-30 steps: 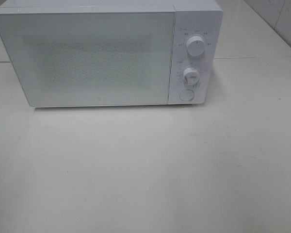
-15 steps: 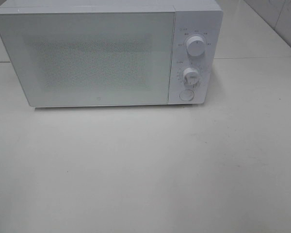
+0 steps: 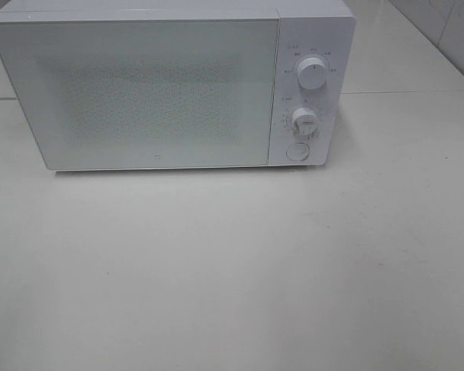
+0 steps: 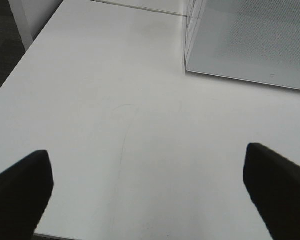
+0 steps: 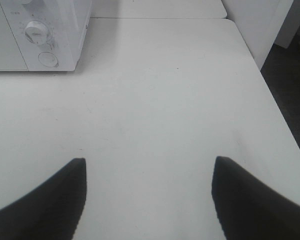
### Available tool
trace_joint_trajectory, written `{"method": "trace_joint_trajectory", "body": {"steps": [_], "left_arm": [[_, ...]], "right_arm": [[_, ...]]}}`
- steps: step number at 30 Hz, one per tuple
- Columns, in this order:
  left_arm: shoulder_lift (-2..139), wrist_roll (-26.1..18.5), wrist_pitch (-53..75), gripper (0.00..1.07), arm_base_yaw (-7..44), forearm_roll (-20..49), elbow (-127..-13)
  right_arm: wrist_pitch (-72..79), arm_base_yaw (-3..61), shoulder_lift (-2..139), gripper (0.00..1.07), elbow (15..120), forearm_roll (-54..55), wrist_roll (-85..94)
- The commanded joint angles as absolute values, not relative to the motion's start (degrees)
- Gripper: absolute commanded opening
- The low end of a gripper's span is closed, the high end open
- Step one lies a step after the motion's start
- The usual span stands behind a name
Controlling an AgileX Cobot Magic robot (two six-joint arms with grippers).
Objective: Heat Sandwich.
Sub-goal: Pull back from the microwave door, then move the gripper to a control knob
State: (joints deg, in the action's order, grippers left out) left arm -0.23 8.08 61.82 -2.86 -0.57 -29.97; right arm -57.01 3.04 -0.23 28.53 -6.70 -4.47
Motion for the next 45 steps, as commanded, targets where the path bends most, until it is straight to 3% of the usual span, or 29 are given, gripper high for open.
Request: {"method": "trace_joint_trajectory", "body": {"steps": [1, 5, 8, 12, 45], "left_arm": [[-1.7, 8.5, 61.1, 0.98, -3.0, -0.3, -29.9], [-1.4, 7.4, 61.2, 0.98, -3.0, -0.6, -29.9], [-1.4, 1.1, 61.4, 0.98, -3.0, 1.9, -29.5], [-1.4, -3.6, 61.4, 0.98, -3.0, 5.4, -29.5], [-1.4, -3.6, 61.4, 0.98, -3.0, 5.4, -29.5]], "right_arm": [[-57.0, 2.6, -1.5, 0.68, 28.5, -6.9, -4.5], [-57.0, 2.6, -1.5, 0.68, 28.5, -6.9, -4.5], [-57.0, 2.6, -1.5, 0.68, 28.5, -6.9, -4.5], [-57.0, 2.6, -1.5, 0.68, 28.5, -6.9, -4.5], [-57.0, 2.6, -1.5, 0.68, 28.5, -6.9, -4.5]]}}
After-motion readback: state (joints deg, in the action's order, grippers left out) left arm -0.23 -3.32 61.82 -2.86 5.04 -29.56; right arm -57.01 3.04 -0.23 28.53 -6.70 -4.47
